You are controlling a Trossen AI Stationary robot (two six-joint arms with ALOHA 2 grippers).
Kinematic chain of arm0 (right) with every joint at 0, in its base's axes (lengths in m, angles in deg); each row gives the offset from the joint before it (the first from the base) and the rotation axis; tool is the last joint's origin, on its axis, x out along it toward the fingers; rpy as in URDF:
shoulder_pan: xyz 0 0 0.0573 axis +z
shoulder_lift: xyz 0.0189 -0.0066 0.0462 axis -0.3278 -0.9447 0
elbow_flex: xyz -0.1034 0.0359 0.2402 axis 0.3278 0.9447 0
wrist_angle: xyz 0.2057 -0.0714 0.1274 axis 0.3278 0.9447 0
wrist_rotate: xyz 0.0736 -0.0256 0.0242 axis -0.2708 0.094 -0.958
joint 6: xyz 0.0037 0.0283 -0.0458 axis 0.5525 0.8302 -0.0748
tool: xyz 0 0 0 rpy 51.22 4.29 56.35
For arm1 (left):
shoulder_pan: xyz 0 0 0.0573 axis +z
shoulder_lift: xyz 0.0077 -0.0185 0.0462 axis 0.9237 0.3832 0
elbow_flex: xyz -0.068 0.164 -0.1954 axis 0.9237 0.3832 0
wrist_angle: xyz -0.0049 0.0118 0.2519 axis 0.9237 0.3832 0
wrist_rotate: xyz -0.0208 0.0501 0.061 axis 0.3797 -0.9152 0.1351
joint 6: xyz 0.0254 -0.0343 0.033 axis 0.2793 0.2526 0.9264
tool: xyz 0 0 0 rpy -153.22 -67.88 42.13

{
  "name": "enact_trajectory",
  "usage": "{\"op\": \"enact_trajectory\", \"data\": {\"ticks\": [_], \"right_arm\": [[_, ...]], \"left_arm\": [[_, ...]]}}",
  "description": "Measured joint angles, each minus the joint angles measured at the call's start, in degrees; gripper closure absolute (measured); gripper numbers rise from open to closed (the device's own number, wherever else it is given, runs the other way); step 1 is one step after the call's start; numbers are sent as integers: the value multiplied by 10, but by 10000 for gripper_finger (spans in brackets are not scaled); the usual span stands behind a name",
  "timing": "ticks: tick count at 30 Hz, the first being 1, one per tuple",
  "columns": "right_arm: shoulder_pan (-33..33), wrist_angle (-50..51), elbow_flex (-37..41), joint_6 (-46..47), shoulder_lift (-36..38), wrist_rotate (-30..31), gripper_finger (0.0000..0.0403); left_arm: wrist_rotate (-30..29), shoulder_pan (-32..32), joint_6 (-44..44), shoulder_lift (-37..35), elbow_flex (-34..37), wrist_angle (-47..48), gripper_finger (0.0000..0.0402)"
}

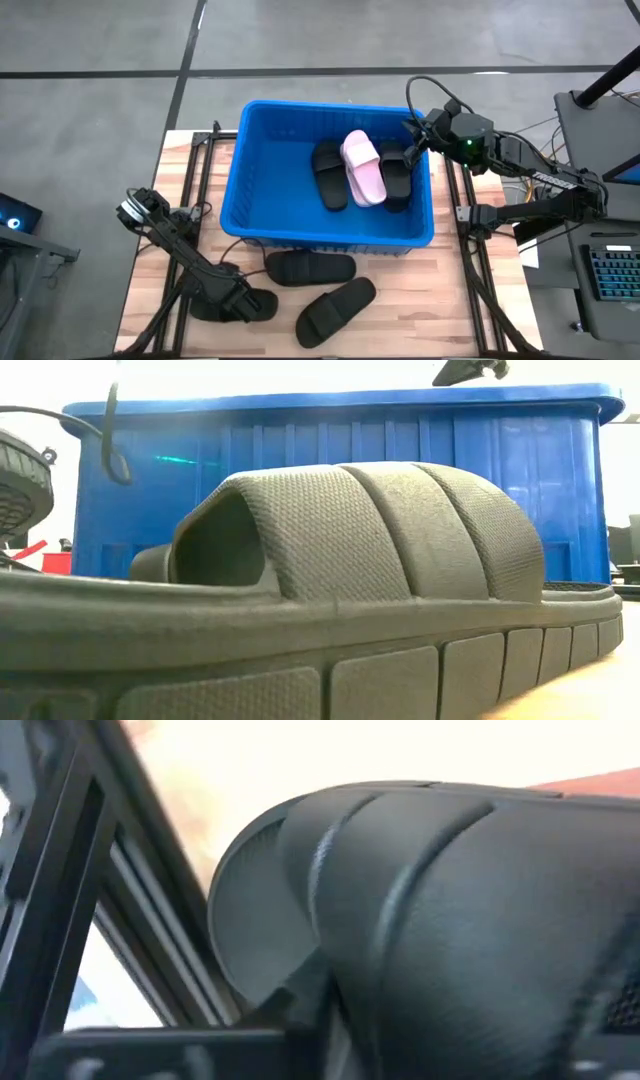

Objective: Pick and place slides into bin
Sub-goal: Put the black slide into the blue bin

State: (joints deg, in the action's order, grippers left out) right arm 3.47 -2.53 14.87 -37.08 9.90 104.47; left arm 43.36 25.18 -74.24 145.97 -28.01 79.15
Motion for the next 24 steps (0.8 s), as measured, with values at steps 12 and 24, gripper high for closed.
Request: {"op": "enact_trajectory", "data": {"ticks": [12, 24], "right_arm": [[0, -1, 0, 0, 0, 1, 346], [0, -2, -22, 22, 0, 5, 346]], "left_arm": [[-140, -3, 170, -23, -42, 3, 398], [-252, -1, 308, -136, -144, -4, 401]]}}
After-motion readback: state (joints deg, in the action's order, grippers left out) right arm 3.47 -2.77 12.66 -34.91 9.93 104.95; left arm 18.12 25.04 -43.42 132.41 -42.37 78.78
